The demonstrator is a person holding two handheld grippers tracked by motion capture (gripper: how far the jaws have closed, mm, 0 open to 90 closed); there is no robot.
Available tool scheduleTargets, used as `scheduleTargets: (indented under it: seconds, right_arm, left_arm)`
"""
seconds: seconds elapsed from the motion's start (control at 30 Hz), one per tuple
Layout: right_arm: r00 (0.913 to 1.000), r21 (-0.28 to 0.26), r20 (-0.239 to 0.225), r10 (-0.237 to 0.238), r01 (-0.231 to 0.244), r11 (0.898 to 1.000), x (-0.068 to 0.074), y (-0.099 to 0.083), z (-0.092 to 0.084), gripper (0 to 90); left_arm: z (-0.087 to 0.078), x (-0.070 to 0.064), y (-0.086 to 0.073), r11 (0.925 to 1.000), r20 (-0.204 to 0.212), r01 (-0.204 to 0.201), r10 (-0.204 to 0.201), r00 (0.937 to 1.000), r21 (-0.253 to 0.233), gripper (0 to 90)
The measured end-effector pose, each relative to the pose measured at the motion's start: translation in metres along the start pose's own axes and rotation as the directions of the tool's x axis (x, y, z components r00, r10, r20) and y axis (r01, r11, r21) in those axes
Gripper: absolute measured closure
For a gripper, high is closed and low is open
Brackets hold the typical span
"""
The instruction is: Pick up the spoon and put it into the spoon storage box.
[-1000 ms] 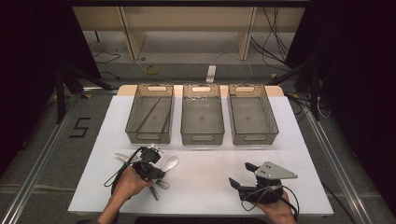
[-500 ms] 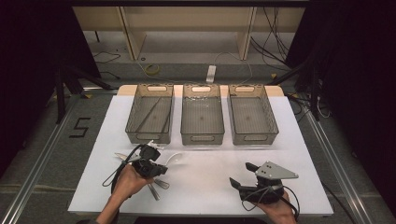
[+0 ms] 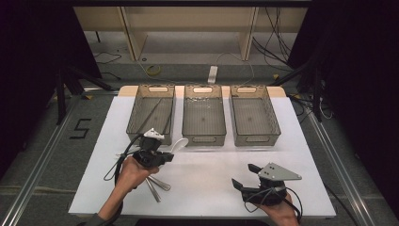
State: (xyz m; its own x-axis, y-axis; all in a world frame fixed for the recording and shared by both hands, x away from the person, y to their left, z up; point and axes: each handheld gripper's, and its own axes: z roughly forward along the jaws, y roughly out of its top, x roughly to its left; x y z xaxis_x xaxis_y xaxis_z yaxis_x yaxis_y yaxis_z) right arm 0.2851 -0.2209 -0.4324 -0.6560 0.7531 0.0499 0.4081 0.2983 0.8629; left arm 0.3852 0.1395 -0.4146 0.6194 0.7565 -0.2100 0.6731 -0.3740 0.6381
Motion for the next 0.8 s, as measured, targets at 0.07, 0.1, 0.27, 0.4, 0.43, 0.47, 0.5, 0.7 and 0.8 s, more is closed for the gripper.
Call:
scheduleTargets:
  seconds: [0.07,0.1,0.27,0.4,0.43,0.47,0.5,0.7,0.8]
  right_arm:
    - [1.0000,0.000,0.001,0.000,0.000,1.000,0.000,0.000,0.000,23.8]
    - [1.0000,0.001,0.001,0.001,-0.001,1.000,0.000,0.000,0.000,23.9]
    - [1.0000,0.002,0.001,-0.003,0.003,1.000,0.000,0.000,0.001,23.8]
    - [1.0000,0.002,0.001,-0.003,0.003,1.000,0.000,0.000,0.000,23.8]
    - [1.0000,0.002,0.001,-0.002,0.002,1.000,0.000,0.000,0.000,23.8]
    - [1.0000,0.001,0.001,-0.001,0.001,1.000,0.000,0.000,0.000,23.8]
    - [1.0000,0.000,0.001,-0.001,0.001,1.000,0.000,0.000,0.000,23.8]
    - [1.0000,0.001,0.001,-0.001,0.001,1.000,0.000,0.000,0.000,23.8]
    - [1.0000,0.000,0.000,0.002,-0.002,1.000,0.000,0.000,0.000,23.8]
  left_arm:
    - [0.001,0.002,0.007,0.9999,-0.002,0.000,0.000,1.0000,-0.011,85.2]
    - [0.001,0.002,0.010,0.9999,-0.002,-0.001,0.001,1.0000,-0.014,85.1]
    - [0.001,0.006,0.026,0.9992,-0.010,-0.004,0.004,0.9999,-0.040,85.1]
    - [0.001,0.009,0.037,0.9983,-0.008,0.004,-0.004,1.0000,-0.059,85.1]
    - [0.002,0.009,0.039,0.9982,-0.011,0.002,-0.003,0.9999,-0.060,85.1]
    - [0.002,0.009,0.041,0.9978,-0.013,0.004,-0.005,0.9999,-0.067,85.1]
    - [0.002,0.010,0.043,0.9976,-0.015,0.003,-0.004,0.9999,-0.069,85.2]
    - [0.003,0.010,0.054,0.9959,-0.006,0.009,-0.010,0.9999,-0.090,85.1]
    - [0.004,0.012,0.060,0.9959,-0.009,0.008,-0.009,0.9999,-0.090,85.1]
